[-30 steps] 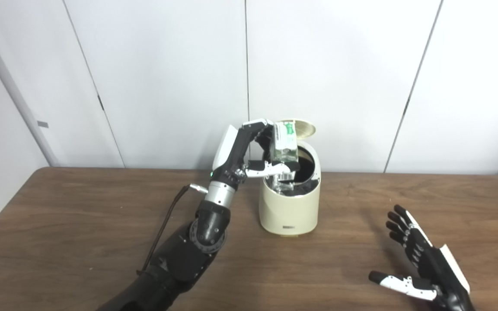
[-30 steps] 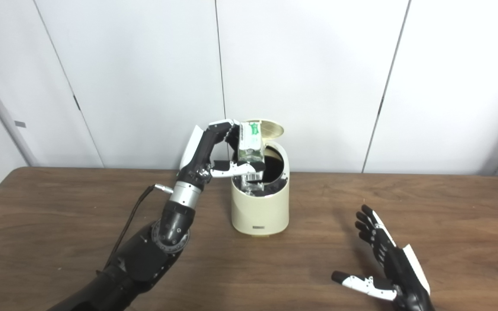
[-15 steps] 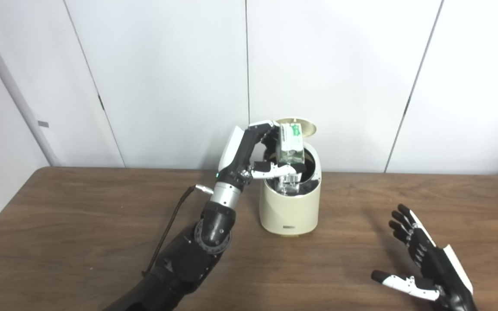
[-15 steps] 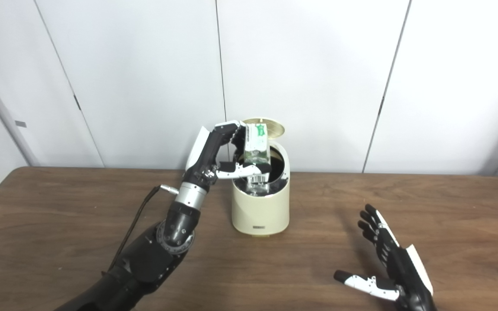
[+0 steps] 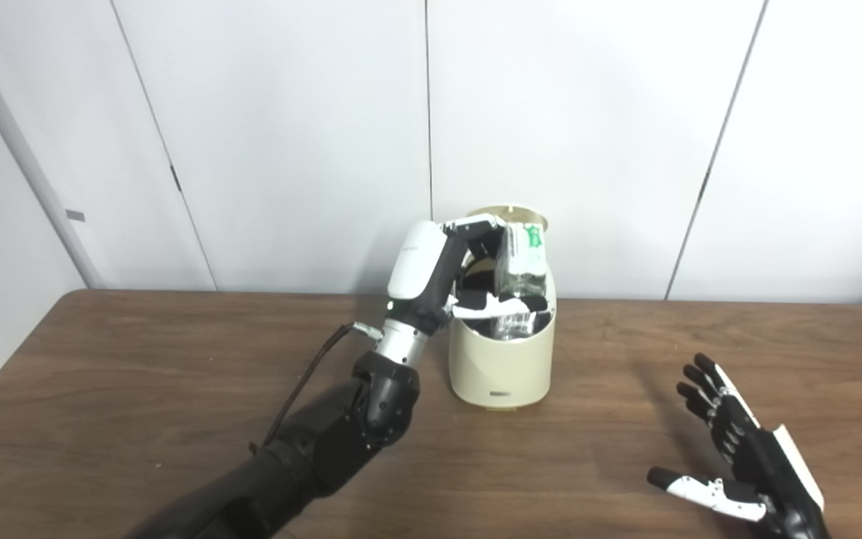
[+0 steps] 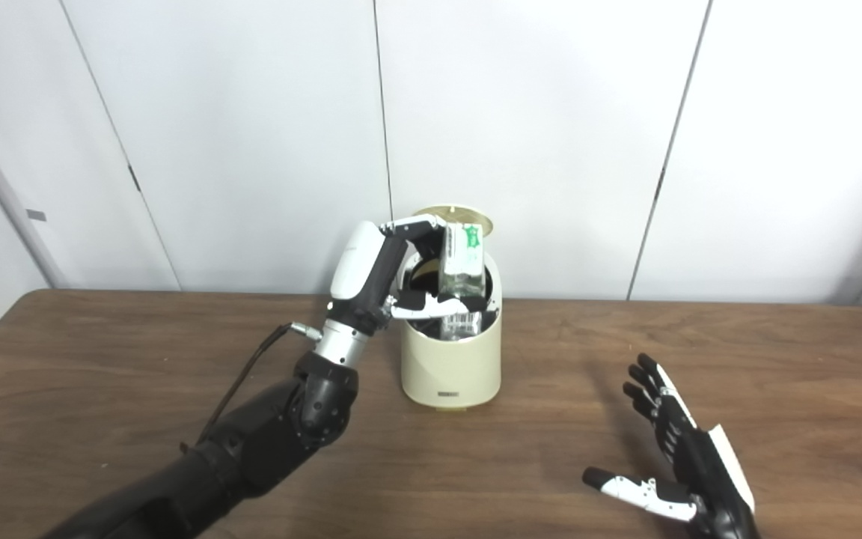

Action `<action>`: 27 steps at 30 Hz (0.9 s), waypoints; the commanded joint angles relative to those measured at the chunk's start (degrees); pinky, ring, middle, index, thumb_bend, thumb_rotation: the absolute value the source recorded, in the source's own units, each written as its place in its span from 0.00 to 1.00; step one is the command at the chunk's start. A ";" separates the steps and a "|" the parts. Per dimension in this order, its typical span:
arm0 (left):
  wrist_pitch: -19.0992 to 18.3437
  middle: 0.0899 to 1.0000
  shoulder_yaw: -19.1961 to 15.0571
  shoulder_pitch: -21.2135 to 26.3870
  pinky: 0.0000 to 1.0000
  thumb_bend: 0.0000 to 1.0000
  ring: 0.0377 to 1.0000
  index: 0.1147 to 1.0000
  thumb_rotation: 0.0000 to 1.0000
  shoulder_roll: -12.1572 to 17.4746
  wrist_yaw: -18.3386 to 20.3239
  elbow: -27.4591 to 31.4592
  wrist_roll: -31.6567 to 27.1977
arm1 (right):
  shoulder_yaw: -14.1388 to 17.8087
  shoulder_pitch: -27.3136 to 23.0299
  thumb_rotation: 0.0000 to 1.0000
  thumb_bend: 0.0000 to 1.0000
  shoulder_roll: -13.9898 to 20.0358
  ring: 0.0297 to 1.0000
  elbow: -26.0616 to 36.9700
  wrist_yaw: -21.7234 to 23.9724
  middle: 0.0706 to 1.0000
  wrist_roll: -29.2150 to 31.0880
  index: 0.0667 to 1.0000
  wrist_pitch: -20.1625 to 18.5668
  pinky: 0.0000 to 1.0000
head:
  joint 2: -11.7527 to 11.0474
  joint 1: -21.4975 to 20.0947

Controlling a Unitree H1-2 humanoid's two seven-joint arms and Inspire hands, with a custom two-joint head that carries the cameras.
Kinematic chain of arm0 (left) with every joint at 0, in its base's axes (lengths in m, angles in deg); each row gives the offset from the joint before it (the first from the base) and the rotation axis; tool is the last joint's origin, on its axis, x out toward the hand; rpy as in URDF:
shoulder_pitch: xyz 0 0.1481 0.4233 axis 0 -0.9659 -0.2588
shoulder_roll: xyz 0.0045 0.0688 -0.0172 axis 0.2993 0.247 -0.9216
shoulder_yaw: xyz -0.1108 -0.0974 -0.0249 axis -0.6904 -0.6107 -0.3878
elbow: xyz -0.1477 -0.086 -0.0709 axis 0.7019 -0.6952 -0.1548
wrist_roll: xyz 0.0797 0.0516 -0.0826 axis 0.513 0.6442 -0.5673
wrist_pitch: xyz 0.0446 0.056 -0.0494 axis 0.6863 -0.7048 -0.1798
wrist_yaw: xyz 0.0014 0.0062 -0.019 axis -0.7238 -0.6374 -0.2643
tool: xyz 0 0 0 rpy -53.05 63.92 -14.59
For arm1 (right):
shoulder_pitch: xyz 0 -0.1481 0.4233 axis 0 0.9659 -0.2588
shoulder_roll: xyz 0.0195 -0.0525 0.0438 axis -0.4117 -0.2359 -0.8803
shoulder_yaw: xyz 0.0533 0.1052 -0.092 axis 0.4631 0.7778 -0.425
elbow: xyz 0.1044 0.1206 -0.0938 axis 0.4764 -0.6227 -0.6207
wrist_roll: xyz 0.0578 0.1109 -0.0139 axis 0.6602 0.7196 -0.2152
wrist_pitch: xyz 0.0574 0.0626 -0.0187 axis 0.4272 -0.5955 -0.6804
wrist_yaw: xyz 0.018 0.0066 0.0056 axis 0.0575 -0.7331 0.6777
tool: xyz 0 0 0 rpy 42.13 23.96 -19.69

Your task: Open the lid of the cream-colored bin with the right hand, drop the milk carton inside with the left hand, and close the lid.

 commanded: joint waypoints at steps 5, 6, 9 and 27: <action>0.10 0.45 4.01 4.39 0.48 0.53 0.48 0.41 0.00 1.32 -7.56 -1.90 0.20 | 0.27 1.59 0.22 0.70 0.74 0.89 2.00 -0.56 0.93 -0.67 0.95 0.83 0.89 | 0.17 0.17; 0.10 0.45 4.37 4.47 0.48 0.53 0.48 0.41 0.00 1.40 -8.17 -2.04 0.14 | 0.31 1.68 0.22 0.70 0.71 0.88 2.08 -0.55 0.93 -0.57 0.94 0.69 0.88 | 0.06 0.19; 0.10 0.46 5.51 4.82 0.48 0.53 0.49 0.40 0.00 1.54 -10.44 -2.71 0.43 | 0.42 1.85 0.20 0.69 0.73 0.90 1.93 -0.41 0.95 -0.20 0.96 0.53 0.92 | 0.03 0.17; 0.10 0.46 8.92 6.37 0.46 0.52 0.46 0.40 0.00 2.25 -16.24 -4.61 0.70 | 0.36 2.24 0.23 0.71 0.94 0.90 1.68 -0.10 0.96 -0.05 0.96 0.09 0.92 | -0.28 0.89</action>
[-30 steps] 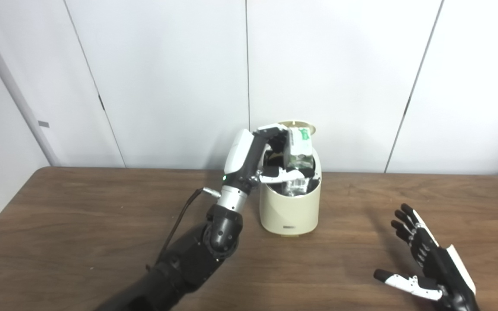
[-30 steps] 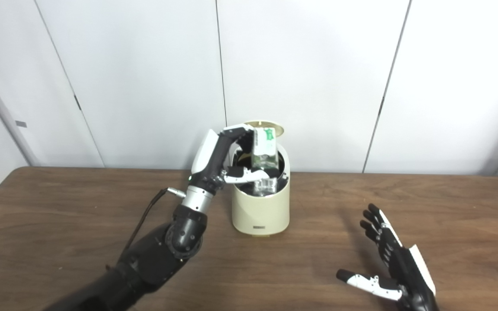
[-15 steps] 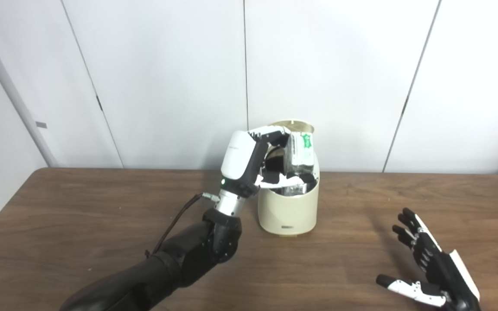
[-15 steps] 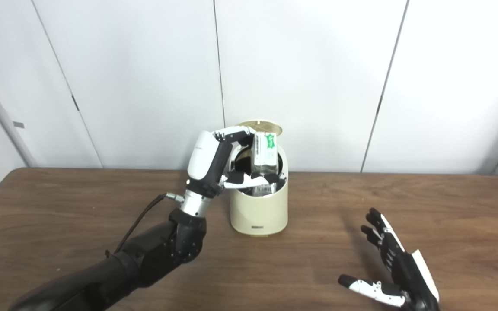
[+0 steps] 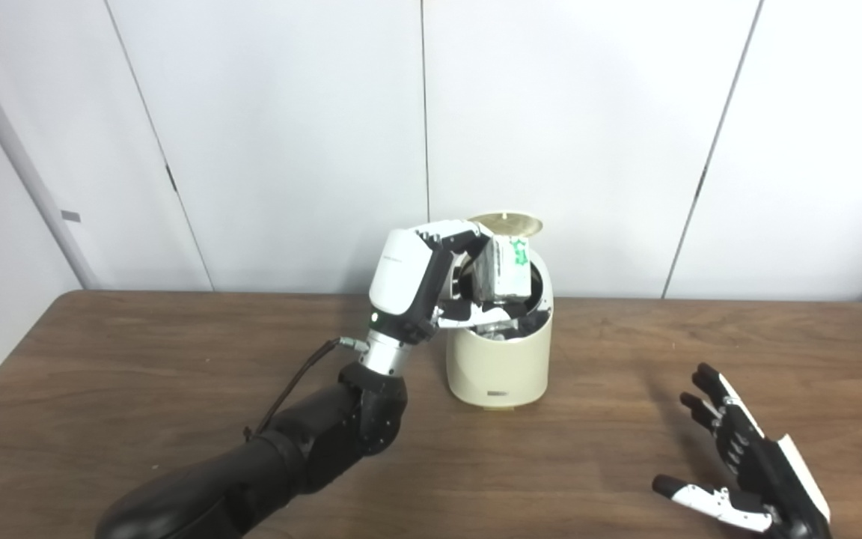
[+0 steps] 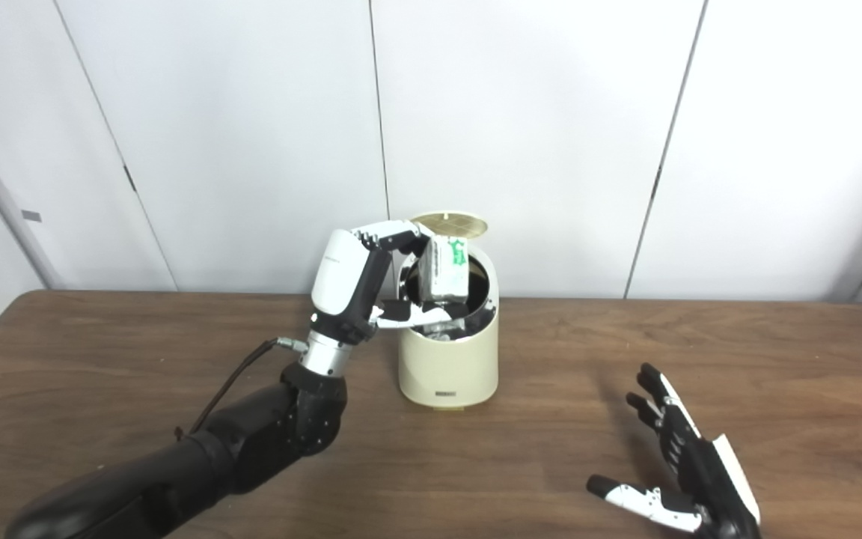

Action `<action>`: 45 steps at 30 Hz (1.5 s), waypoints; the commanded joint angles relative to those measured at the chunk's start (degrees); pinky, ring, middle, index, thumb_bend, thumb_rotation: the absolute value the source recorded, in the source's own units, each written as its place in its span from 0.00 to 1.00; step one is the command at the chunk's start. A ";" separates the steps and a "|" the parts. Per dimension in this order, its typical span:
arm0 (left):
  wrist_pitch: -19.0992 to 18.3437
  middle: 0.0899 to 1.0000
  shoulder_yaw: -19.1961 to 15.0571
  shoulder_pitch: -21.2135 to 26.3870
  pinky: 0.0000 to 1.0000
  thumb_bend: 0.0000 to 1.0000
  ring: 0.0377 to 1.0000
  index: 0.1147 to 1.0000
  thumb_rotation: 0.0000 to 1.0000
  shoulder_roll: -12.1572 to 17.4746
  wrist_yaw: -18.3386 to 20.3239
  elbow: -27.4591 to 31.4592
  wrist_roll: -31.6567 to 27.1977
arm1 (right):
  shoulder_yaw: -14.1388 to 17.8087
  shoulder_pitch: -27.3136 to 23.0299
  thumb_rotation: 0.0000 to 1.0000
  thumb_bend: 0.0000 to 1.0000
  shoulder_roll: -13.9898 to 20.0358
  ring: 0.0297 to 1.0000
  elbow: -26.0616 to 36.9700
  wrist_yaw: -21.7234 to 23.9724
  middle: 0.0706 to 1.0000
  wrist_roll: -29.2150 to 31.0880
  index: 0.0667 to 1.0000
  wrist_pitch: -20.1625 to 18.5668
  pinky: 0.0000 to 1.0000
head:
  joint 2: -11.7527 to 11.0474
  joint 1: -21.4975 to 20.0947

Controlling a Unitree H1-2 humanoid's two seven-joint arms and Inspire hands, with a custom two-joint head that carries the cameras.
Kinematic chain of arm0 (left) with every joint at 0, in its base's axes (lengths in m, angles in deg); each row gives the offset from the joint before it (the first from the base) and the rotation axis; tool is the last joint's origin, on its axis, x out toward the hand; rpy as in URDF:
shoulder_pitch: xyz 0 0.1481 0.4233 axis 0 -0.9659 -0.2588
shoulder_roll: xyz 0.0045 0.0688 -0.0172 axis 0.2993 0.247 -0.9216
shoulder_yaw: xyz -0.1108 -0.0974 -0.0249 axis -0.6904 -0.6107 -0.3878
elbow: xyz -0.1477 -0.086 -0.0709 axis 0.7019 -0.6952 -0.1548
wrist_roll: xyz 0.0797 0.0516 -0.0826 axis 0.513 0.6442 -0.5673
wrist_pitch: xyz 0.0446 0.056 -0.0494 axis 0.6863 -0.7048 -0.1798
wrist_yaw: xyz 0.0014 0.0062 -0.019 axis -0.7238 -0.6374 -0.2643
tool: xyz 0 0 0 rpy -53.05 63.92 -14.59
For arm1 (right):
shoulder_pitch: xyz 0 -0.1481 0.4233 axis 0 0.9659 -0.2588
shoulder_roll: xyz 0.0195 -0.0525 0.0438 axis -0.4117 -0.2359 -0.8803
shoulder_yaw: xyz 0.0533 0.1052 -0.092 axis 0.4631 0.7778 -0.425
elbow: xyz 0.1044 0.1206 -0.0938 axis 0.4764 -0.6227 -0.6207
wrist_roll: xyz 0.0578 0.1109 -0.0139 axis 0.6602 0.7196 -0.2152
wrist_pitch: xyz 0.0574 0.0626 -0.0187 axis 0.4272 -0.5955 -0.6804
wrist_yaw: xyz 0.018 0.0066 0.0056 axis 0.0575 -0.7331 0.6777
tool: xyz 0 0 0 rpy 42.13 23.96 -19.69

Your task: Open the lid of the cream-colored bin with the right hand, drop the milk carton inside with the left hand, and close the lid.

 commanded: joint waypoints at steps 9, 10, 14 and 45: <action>0.12 0.46 -1.26 4.14 0.47 0.52 0.46 0.40 0.00 0.93 -2.08 0.23 -0.41 | 0.06 0.74 0.21 0.70 0.65 0.90 1.14 0.23 0.97 0.90 0.96 0.21 0.92 | 0.42 0.17; 0.12 0.46 -1.30 4.13 0.47 0.52 0.46 0.40 0.00 0.89 -2.21 -0.05 -0.29 | 0.02 0.76 0.21 0.70 0.64 0.90 1.23 0.32 0.97 1.04 0.96 0.15 0.92 | 0.60 0.15; 0.12 0.46 -1.88 3.71 0.46 0.52 0.47 0.40 0.00 0.78 -0.28 -0.67 -0.91 | -0.09 1.01 0.22 0.70 0.57 0.90 2.13 0.11 0.97 0.44 0.96 -0.24 0.92 | 0.68 0.24; 0.12 0.53 -8.26 0.37 0.46 0.98 0.50 0.55 0.34 1.89 9.33 3.98 -0.28 | -0.65 -0.20 0.16 0.68 0.00 0.91 0.89 0.46 0.96 1.22 0.95 0.55 0.91 | 0.69 1.56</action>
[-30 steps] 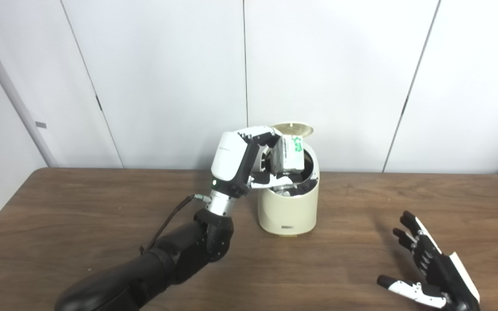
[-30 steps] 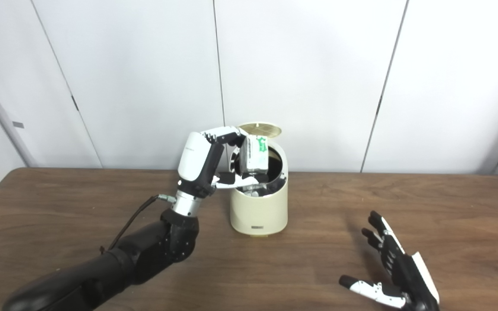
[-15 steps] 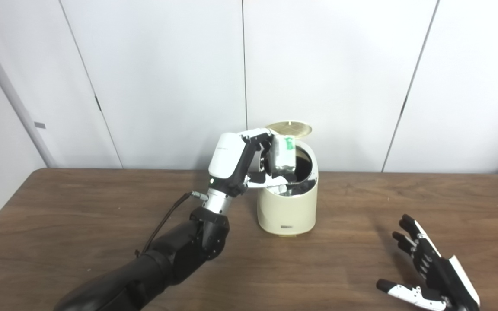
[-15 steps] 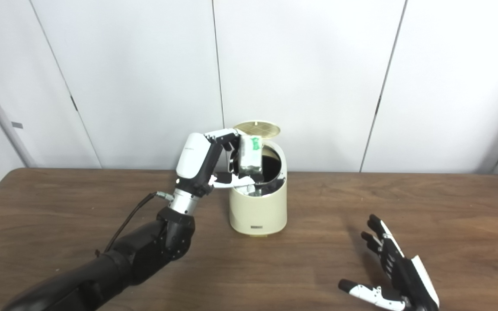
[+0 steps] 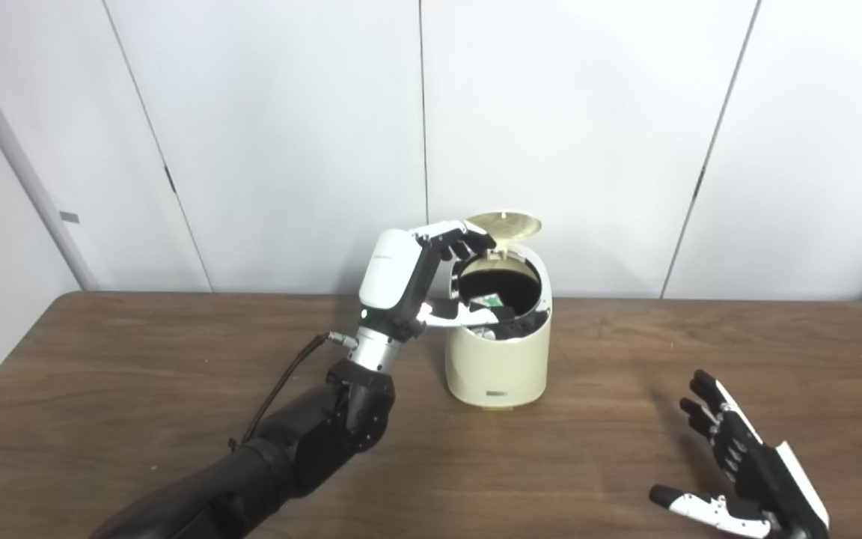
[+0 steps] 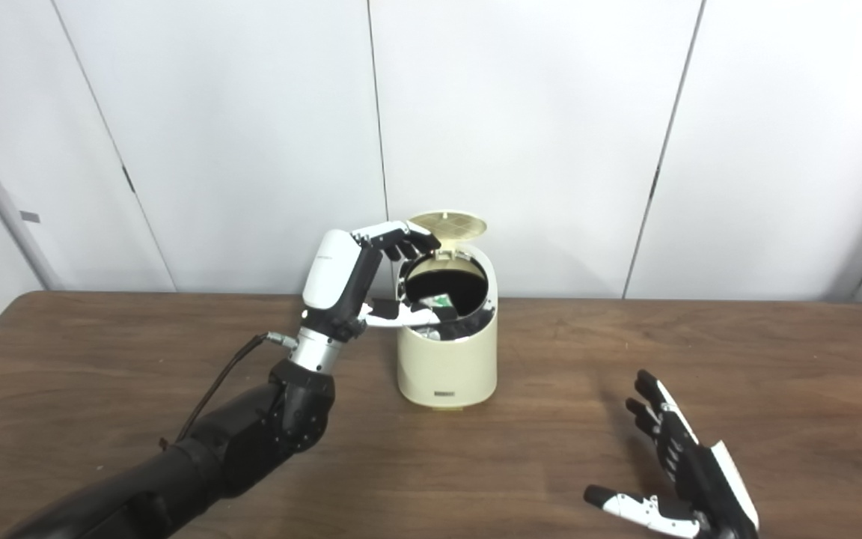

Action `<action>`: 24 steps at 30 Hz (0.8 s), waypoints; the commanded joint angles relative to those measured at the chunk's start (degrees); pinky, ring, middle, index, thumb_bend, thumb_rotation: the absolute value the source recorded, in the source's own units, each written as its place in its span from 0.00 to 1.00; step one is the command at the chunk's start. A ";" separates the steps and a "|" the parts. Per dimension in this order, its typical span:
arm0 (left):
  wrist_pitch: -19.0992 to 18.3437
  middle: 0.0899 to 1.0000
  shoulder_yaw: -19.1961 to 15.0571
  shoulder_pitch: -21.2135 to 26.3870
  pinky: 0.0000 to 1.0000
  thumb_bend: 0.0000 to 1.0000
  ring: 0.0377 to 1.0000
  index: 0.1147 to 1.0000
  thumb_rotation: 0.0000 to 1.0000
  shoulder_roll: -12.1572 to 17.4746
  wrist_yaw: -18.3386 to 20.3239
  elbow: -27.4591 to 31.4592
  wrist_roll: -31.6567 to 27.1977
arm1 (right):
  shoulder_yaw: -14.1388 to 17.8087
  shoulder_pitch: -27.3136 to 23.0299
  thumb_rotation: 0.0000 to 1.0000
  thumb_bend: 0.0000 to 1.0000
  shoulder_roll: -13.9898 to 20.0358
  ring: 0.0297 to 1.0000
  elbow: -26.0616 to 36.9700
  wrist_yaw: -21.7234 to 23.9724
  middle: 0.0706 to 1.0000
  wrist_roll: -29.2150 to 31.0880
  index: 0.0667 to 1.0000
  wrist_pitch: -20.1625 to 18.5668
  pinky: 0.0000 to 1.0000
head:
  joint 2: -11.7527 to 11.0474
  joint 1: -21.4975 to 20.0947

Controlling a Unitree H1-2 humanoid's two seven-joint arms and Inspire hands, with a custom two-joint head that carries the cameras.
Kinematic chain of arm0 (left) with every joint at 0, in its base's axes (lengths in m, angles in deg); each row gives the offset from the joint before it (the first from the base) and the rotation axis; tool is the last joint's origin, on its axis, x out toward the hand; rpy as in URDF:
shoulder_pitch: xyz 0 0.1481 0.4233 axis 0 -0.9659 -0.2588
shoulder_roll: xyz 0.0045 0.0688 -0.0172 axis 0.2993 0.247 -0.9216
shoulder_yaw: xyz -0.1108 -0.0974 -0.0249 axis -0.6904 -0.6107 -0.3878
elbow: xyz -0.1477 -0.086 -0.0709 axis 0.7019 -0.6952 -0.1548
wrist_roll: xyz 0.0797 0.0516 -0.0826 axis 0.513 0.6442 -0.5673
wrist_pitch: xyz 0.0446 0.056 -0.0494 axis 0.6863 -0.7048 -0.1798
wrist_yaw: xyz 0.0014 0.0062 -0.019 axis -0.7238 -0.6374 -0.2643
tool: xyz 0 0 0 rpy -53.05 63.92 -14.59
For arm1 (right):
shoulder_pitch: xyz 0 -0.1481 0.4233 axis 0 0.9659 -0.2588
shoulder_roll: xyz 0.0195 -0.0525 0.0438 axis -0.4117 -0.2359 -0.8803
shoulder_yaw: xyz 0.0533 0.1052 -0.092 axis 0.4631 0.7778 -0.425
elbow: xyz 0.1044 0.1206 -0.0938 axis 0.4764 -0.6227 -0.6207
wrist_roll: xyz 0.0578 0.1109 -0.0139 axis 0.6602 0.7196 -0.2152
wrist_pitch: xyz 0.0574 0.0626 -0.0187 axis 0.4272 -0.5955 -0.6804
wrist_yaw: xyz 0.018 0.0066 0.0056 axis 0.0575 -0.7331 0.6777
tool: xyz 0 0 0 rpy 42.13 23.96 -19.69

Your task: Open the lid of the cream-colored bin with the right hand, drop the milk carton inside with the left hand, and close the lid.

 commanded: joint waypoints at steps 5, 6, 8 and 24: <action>0.12 0.53 -0.70 2.62 0.46 0.97 0.50 0.54 0.32 1.46 -1.83 3.15 0.28 | -0.29 -1.12 0.16 0.67 0.18 0.91 0.02 -0.20 0.96 0.13 0.94 1.70 0.90 | 0.14 0.39; 0.12 0.52 -0.59 2.58 0.46 0.97 0.50 0.54 0.32 1.60 -2.23 3.39 0.44 | -0.24 -1.18 0.15 0.67 0.20 0.91 -0.14 -0.14 0.97 0.35 0.94 1.76 0.90 | 0.26 0.48; 0.12 0.52 -0.50 2.32 0.46 0.96 0.50 0.54 0.32 2.00 -2.74 4.35 0.32 | -0.12 -1.33 0.13 0.67 0.25 0.92 -0.62 0.02 0.97 0.85 0.95 2.11 0.92 | 0.28 0.54; 0.11 0.65 -18.89 -8.65 0.49 0.73 0.60 0.64 0.16 6.67 18.54 26.52 -13.17 | 0.03 -2.55 0.12 0.67 1.37 0.93 -3.63 0.61 0.96 1.56 0.95 4.93 0.92 | 0.09 1.56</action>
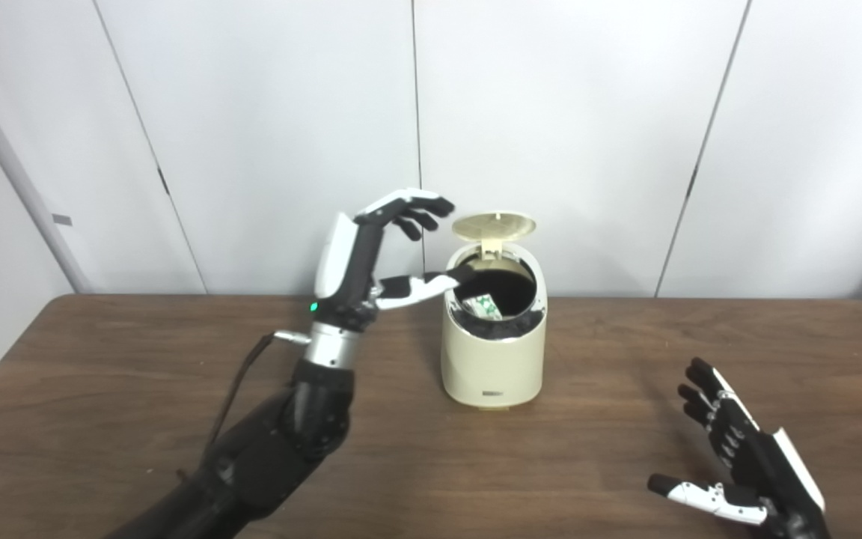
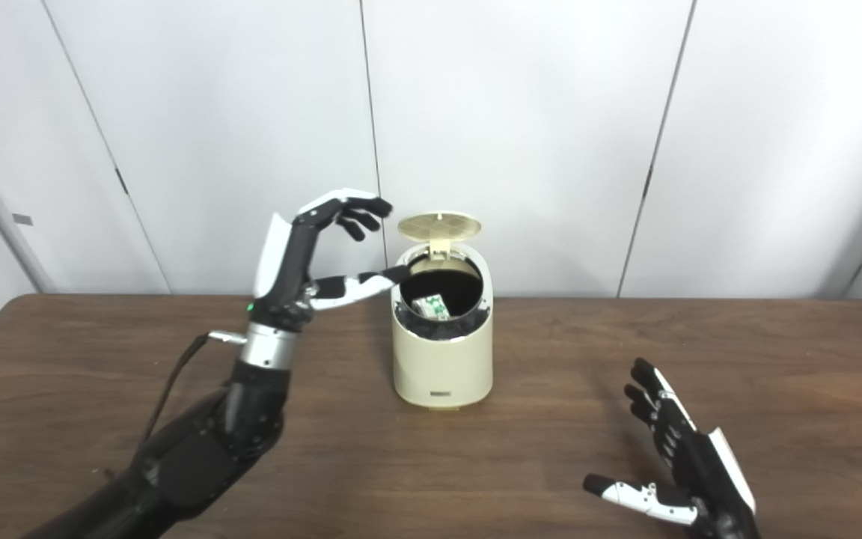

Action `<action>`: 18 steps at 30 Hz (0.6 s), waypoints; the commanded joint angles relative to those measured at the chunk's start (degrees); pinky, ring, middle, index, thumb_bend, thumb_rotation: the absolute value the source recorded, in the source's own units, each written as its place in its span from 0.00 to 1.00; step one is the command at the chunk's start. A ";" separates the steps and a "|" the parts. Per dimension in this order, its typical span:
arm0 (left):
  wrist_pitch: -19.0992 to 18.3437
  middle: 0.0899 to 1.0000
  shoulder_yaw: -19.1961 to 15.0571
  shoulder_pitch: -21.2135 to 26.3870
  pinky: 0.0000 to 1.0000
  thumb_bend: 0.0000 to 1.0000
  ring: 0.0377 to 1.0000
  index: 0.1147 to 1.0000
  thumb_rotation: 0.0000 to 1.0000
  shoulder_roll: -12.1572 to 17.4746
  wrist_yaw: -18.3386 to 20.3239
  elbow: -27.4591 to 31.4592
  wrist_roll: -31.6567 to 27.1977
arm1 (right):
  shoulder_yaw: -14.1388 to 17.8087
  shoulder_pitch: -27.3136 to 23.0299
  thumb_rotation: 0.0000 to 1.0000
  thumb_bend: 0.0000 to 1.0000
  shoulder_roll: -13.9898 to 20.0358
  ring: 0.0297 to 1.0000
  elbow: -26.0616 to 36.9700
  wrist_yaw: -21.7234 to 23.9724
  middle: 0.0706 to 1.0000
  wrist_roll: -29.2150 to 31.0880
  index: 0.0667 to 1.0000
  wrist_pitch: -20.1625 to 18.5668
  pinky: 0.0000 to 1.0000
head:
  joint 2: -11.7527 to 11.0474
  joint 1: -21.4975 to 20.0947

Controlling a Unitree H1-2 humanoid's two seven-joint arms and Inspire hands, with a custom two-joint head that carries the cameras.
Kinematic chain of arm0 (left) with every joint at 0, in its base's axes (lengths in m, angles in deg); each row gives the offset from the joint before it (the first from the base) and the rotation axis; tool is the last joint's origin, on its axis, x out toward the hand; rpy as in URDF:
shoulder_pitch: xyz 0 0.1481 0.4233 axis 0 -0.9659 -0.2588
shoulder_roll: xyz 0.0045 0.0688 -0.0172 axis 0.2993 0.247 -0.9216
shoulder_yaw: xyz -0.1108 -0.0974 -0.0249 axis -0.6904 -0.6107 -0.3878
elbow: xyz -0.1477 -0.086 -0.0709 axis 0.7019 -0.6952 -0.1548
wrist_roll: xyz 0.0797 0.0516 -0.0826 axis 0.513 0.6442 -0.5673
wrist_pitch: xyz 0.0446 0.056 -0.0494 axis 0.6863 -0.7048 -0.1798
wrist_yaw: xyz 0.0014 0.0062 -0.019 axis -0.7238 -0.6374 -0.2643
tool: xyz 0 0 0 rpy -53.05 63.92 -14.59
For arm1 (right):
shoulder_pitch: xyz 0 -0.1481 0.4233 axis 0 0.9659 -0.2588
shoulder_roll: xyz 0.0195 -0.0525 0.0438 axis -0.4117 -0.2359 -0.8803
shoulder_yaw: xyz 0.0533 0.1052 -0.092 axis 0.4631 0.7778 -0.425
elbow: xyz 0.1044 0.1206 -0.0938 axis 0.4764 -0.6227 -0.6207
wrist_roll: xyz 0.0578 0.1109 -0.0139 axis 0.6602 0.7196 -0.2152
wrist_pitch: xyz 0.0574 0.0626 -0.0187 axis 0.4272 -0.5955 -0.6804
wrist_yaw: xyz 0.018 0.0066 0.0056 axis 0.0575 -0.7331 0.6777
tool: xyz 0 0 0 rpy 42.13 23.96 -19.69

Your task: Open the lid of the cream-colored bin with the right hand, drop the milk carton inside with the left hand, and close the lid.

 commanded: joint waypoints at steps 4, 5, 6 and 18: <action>0.24 0.72 -10.95 -2.25 0.56 0.72 0.67 0.75 0.18 0.53 13.82 7.00 -7.65 | 0.11 -0.46 0.10 0.66 0.78 0.94 -1.19 0.55 0.96 0.74 0.95 3.42 0.92 | 0.17 0.49; 0.12 0.73 -12.78 -3.26 0.56 0.72 0.67 0.76 0.18 0.55 15.59 7.63 -7.84 | 0.16 -0.56 0.10 0.66 0.86 0.94 -1.34 0.58 0.96 0.67 0.95 3.45 0.92 | 0.22 0.73; 0.01 0.73 -14.46 -4.01 0.57 0.72 0.67 0.77 0.22 0.27 17.22 8.00 -7.77 | 0.19 -0.61 0.11 0.66 0.90 0.94 -1.41 0.61 0.96 0.64 0.95 3.44 0.92 | 0.22 0.73; -13.40 0.73 -26.74 -14.07 0.55 0.74 0.65 0.78 0.22 -2.23 30.54 15.55 -8.82 | 0.27 -0.96 0.13 0.66 1.60 0.91 -0.05 0.97 0.96 0.79 0.94 2.13 0.90 | 0.68 1.32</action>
